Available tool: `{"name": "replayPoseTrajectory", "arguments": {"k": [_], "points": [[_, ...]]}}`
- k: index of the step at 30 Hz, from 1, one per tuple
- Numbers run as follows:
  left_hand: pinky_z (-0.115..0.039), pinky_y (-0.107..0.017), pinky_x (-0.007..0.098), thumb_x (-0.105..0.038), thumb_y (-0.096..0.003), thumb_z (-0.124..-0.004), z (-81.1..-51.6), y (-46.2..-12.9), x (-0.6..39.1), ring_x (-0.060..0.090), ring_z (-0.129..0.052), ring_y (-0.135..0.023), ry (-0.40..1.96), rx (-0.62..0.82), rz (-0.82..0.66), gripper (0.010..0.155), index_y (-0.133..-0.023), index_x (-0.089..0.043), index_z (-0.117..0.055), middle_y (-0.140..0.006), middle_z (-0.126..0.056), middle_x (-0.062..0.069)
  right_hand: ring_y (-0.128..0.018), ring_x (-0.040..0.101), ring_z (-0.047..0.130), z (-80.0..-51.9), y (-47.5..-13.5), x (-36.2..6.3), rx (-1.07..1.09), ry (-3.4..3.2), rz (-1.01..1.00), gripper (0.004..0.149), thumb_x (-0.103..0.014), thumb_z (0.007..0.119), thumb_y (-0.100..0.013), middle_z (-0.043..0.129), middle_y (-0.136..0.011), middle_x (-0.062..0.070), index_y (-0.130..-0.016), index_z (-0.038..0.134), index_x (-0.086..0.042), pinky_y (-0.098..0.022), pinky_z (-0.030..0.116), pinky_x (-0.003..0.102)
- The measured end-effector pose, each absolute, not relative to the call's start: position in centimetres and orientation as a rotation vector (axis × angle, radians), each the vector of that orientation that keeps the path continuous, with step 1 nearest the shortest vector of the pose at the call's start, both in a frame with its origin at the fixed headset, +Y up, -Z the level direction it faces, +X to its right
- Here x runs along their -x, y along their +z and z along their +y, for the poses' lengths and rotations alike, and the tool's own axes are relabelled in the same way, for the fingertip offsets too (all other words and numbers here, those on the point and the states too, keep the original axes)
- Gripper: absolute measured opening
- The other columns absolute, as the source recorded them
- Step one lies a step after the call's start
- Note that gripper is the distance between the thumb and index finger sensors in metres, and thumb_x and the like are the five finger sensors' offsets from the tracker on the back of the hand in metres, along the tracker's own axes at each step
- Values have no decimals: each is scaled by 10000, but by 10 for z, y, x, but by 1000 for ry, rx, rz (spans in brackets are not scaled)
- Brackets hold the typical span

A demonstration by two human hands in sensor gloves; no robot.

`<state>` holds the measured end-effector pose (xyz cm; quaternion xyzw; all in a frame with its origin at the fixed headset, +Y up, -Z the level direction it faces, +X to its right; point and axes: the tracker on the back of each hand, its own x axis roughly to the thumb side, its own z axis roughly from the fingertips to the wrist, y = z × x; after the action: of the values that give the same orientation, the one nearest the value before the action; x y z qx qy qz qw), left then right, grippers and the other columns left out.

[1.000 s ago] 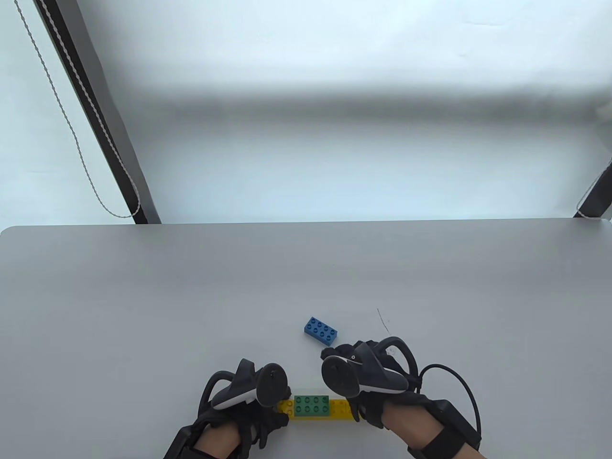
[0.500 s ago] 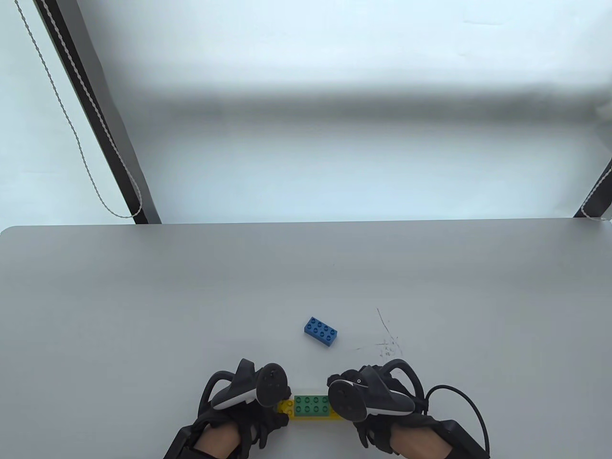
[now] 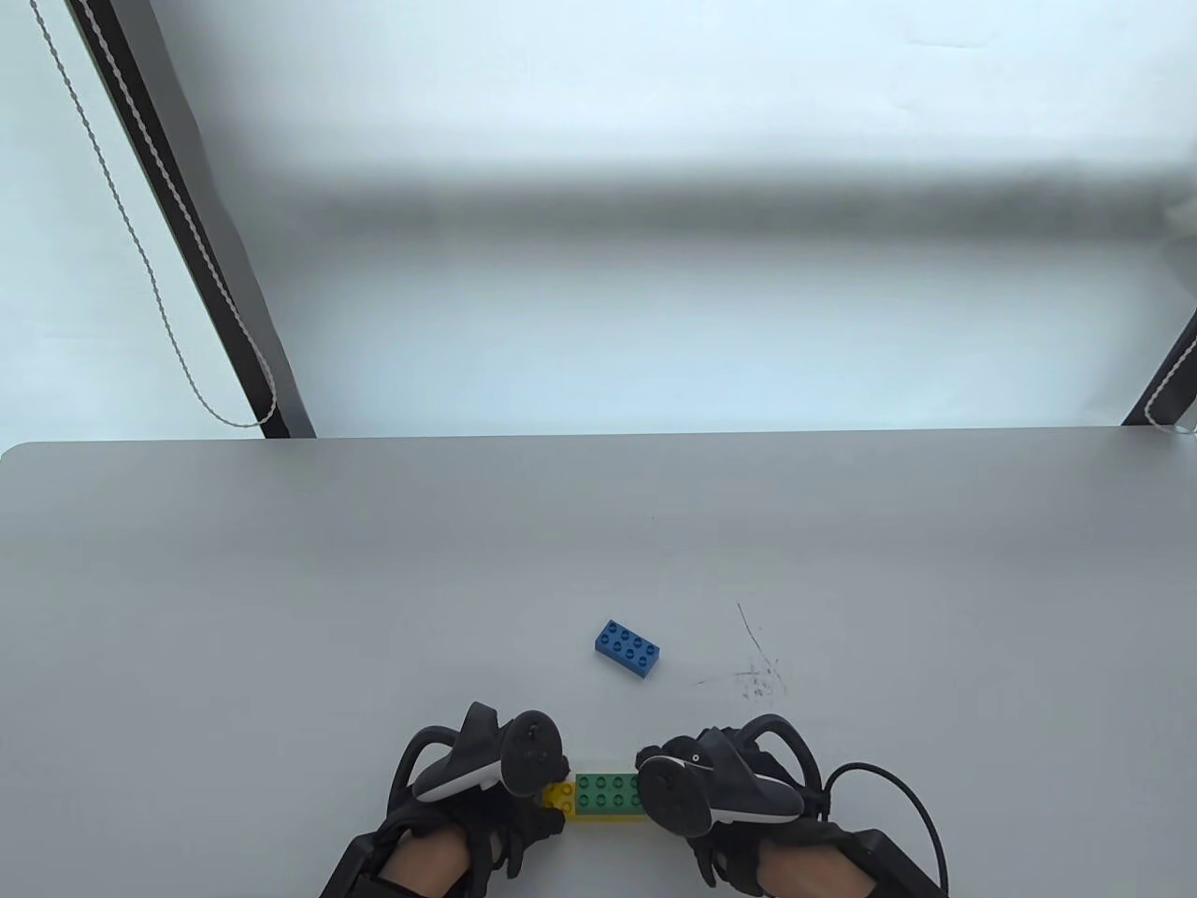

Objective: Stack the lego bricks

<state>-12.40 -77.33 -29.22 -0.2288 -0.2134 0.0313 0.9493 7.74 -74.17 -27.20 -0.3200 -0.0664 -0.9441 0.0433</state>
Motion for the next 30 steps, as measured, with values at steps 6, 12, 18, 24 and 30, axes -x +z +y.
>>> {"name": "replayPoseTrajectory", "arguments": {"k": [6,12,18,24,30], "points": [[-570,-699,602,-544,-373,-809,-773,-292,124,297,-621,-913,66,463,-434,642,-947,-316,-635,-1038,-605,30,-638,326,1003,-741,-273,-77,979,-2892,-208,667,-335,965,-272,916,-806,99,-870,738,-148,-536,790,573],[-571,-698,602,-543,-372,-811,-773,-292,124,298,-622,-912,66,462,-432,641,-946,-317,-635,-1037,-606,32,-646,330,997,-741,-273,-77,958,-2900,-233,660,-328,956,-278,911,-810,102,-872,734,-145,-536,789,571],[-574,-697,601,-541,-373,-810,-773,-292,123,300,-624,-912,62,461,-432,641,-947,-316,-633,-1037,-607,32,-659,341,992,-742,-273,-76,942,-2901,-250,655,-320,941,-288,903,-821,111,-880,726,-136,-533,787,574],[-575,-696,601,-542,-378,-807,-773,-292,123,298,-624,-913,61,462,-432,636,-947,-317,-633,-1037,-606,30,-671,349,979,-742,-273,-76,936,-2913,-264,660,-318,936,-295,889,-833,116,-888,712,-134,-538,778,583],[-573,-697,601,-543,-377,-807,-774,-292,123,298,-623,-912,62,464,-433,637,-947,-317,-633,-1037,-606,31,-666,347,985,-741,-278,-78,931,-2944,-301,662,-358,938,-299,898,-830,110,-886,723,-139,-535,780,585]]}}
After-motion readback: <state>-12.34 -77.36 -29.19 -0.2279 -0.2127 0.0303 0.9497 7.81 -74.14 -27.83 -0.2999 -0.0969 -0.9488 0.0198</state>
